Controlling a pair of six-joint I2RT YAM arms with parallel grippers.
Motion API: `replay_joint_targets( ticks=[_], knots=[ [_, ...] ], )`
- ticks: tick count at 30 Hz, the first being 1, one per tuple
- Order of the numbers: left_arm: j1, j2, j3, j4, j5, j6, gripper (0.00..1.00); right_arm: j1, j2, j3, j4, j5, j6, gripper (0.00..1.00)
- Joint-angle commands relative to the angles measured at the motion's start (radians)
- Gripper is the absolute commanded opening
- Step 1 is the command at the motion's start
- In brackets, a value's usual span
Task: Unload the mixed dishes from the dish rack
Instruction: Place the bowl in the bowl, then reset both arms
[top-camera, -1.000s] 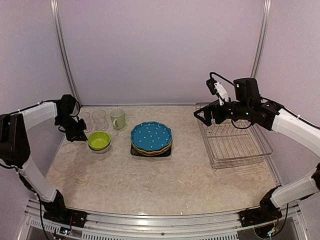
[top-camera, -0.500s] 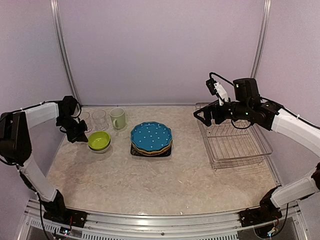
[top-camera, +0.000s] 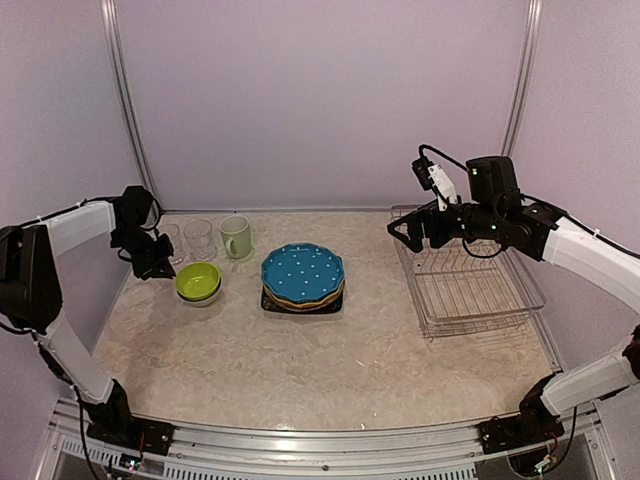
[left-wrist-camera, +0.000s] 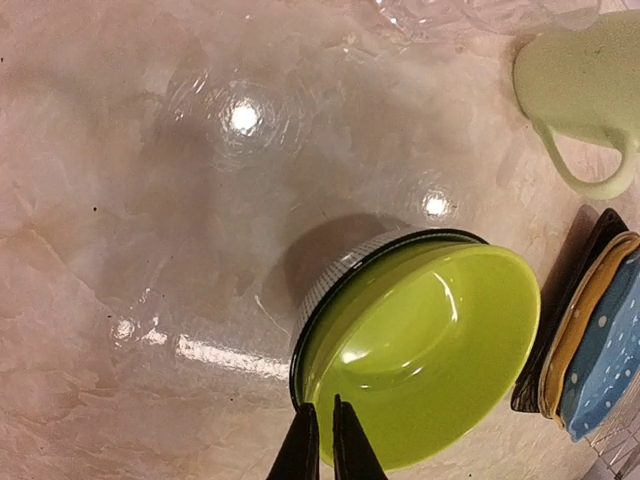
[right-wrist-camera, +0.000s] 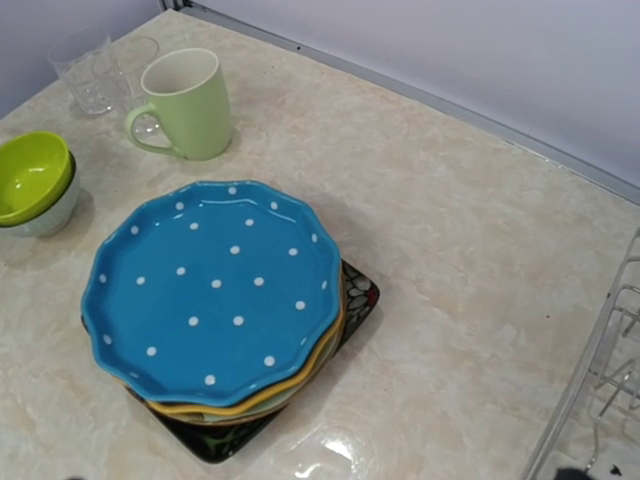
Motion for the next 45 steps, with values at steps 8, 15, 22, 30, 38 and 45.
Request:
replay_joint_targets(
  ticks=[8,15,22,30,38,45],
  knots=[
    [-0.007,-0.142,0.232,0.005,-0.014,0.069,0.13,-0.037,-0.003,0.045,-0.005,0.018,0.003,0.99],
    [-0.105,-0.191,0.321,0.026,-0.07,0.093,0.74,-0.079,-0.014,0.061,-0.004,0.011,0.012,0.99],
    [-0.292,-0.197,0.312,0.089,-0.087,0.073,0.99,-0.108,-0.047,0.022,0.035,0.034,0.067,0.99],
    [-0.487,-0.102,0.278,0.09,-0.223,-0.075,0.99,-0.111,-0.08,-0.146,0.18,-0.049,0.2,0.99],
    [-0.564,-0.035,0.192,0.132,-0.218,-0.172,0.99,-0.111,-0.092,-0.294,0.28,-0.107,0.288,0.99],
    [-0.56,-0.064,0.144,0.168,-0.244,-0.2,0.99,-0.111,-0.095,-0.319,0.287,-0.107,0.293,0.99]
  ],
)
